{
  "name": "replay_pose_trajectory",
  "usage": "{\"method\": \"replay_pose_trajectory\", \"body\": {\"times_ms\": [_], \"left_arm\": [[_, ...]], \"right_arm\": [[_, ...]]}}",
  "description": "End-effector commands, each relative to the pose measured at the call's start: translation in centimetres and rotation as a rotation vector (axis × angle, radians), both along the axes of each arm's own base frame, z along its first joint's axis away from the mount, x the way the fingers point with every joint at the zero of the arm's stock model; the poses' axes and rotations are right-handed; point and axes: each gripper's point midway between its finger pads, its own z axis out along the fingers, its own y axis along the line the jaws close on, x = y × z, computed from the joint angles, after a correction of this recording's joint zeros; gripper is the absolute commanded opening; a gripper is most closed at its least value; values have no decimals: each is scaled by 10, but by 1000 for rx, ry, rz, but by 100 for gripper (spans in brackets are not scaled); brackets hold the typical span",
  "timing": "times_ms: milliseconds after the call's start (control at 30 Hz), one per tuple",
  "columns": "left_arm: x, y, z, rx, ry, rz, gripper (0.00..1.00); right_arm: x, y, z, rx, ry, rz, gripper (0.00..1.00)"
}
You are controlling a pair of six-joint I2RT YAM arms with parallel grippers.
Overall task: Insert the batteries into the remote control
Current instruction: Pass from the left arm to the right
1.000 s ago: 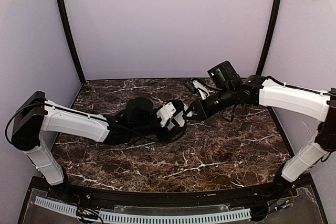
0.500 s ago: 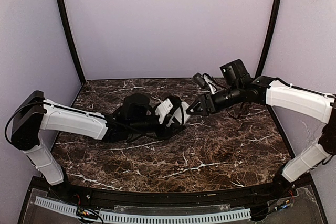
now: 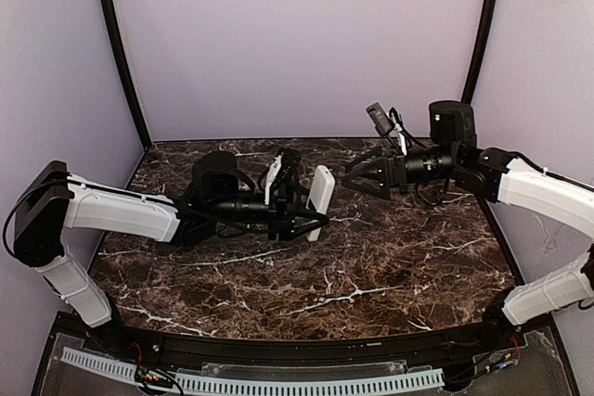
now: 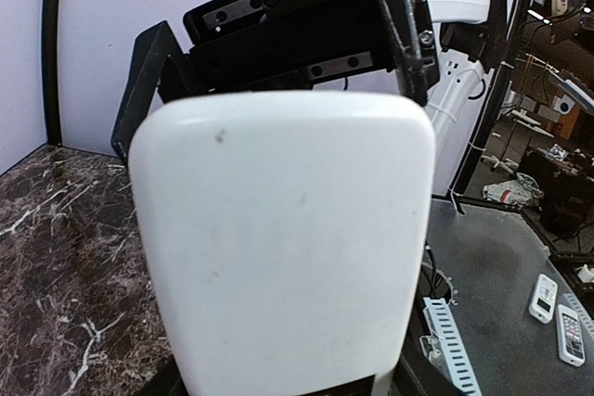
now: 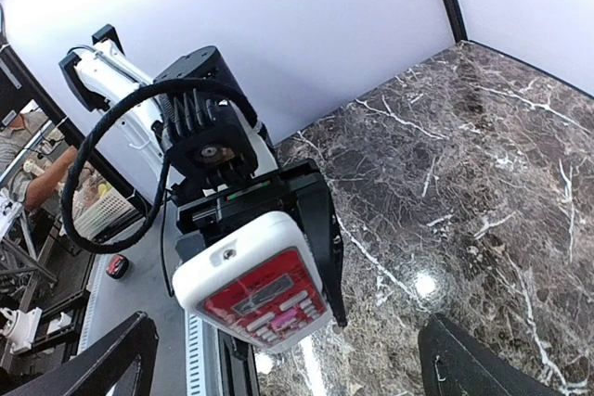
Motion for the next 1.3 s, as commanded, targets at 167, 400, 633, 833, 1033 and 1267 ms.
{"method": "replay_pose_trajectory", "body": {"times_ms": [167, 400, 633, 833, 1033, 1267], "left_arm": [[-17, 0, 33, -101, 4, -104, 39], [-13, -4, 27, -85, 26, -99, 38], [-10, -7, 22, -74, 48, -97, 38], [-10, -7, 23, -84, 53, -98, 37], [-10, -9, 25, -95, 74, -108, 37], [-7, -8, 26, -107, 98, -103, 37]], "right_arm": [[-9, 20, 13, 94, -44, 119, 91], [-11, 33, 6, 89, -24, 150, 87], [-18, 41, 7, 120, 8, 203, 80], [-22, 44, 3, 131, 42, 243, 73], [-26, 47, 1, 137, 52, 268, 65], [-26, 48, -2, 129, 61, 265, 40]]}}
